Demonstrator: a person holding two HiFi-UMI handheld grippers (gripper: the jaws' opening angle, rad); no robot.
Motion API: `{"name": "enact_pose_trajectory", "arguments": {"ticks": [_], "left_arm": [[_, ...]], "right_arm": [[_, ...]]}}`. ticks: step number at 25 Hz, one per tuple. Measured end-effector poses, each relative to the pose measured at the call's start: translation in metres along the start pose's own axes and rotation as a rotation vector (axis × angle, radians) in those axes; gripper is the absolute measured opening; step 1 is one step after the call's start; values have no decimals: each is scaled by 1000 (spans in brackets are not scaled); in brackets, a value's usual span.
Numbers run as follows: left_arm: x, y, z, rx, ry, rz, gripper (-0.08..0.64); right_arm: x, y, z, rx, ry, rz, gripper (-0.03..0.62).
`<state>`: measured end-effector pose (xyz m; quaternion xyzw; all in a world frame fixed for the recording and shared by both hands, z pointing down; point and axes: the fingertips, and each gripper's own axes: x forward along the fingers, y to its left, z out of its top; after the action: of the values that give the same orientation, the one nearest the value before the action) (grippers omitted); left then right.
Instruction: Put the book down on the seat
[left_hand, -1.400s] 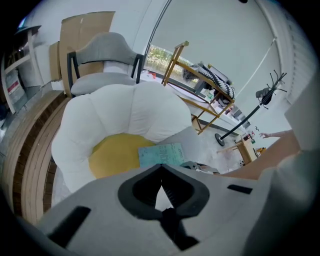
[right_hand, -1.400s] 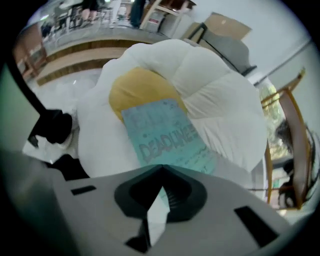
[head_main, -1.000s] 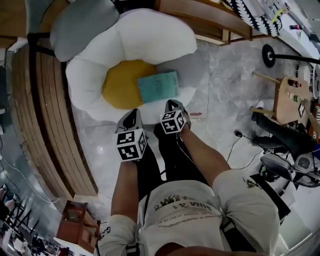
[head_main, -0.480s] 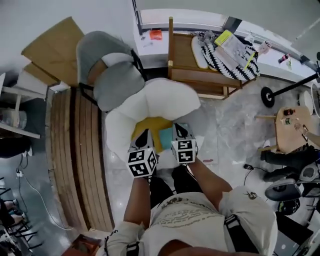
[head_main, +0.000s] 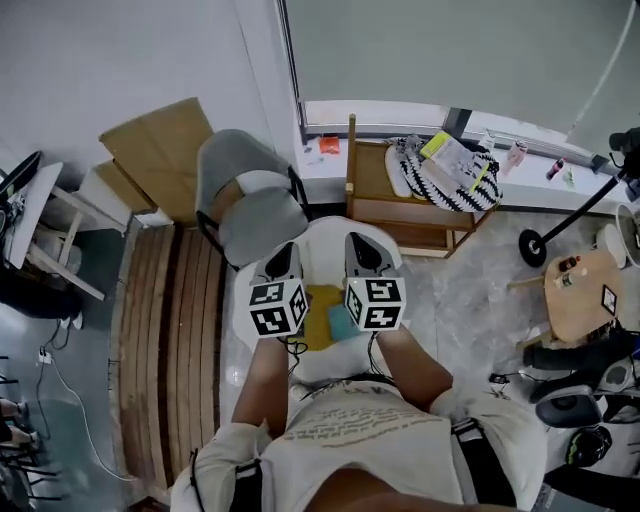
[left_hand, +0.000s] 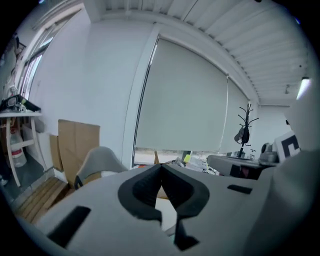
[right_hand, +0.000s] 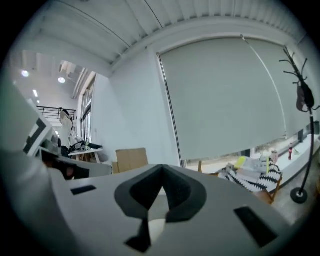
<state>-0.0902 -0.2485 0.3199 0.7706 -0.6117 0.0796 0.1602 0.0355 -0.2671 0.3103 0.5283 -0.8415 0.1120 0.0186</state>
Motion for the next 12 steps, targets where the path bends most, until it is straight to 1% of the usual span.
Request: {"name": "enact_pose_trajectory", "arguments": {"ticks": [4, 7, 10, 12], "left_arm": [[-27, -15, 42, 96, -88, 10, 18], [-46, -21, 69, 132, -137, -1, 18], [-58, -23, 89, 144, -173, -4, 18], [-64, -25, 90, 146, -180, -7, 18]], "right_arm": [[-22, 1, 56, -26, -140, -26, 26], [-37, 1, 89, -17, -224, -53, 26], [-47, 4, 104, -17, -261, -63, 26], [-53, 6, 104, -23, -261, -64, 26]]}}
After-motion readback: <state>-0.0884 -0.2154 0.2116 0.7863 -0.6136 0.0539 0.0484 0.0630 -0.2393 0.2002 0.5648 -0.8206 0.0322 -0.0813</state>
